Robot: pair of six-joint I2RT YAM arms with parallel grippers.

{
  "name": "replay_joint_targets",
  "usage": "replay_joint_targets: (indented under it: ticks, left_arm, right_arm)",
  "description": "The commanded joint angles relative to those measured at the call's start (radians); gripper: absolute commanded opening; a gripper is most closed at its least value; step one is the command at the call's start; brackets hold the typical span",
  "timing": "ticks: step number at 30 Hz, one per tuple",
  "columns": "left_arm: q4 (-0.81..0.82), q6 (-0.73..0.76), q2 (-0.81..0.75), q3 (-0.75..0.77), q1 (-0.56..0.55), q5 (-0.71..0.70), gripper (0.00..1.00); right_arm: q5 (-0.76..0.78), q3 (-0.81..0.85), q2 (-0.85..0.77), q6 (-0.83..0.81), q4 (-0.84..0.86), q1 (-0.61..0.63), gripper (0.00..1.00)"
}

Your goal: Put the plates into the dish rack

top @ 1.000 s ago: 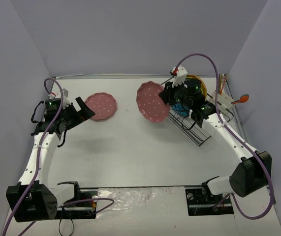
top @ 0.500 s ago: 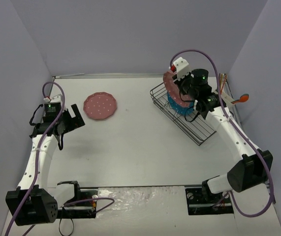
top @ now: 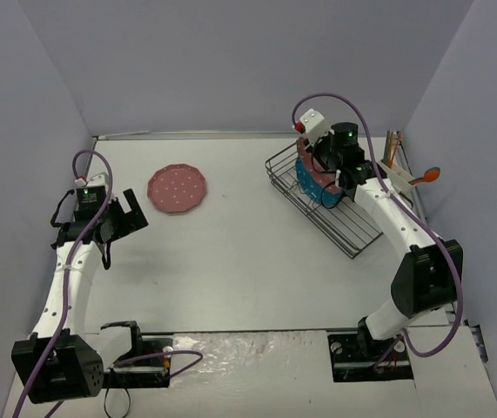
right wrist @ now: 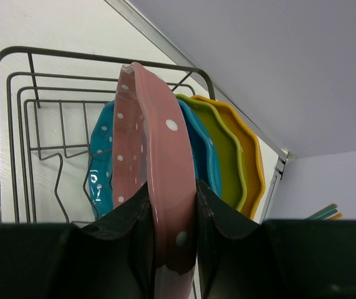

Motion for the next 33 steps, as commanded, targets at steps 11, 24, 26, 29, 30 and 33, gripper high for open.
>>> replay_joint_targets:
  ticks: [11,24,26,29,30,33]
  left_arm:
    - [0.043,0.000,-0.003,0.022,0.037,0.053,0.97]
    - [0.047,-0.008,0.014,0.018,0.047,0.070,0.97]
    - [0.051,-0.015,0.026,0.017,0.047,0.081,0.97]
    - [0.056,-0.023,0.048,0.021,0.047,0.091,0.97]
    - [0.058,-0.029,0.056,0.022,0.047,0.094,0.97]
    - [0.062,-0.060,0.086,0.029,0.046,0.110,0.97]
  right_arm:
    - [-0.108,-0.076,-0.004,0.063,0.257,-0.041,0.00]
    - [-0.148,-0.146,0.013,0.148,0.307,-0.055,0.42]
    - [-0.146,-0.140,-0.002,0.157,0.301,-0.056,0.52]
    - [-0.146,-0.136,-0.037,0.169,0.294,-0.055,0.64]
    - [-0.145,-0.129,-0.053,0.176,0.283,-0.054,0.70]
    - [-0.138,-0.116,-0.113,0.225,0.254,-0.051,0.83]
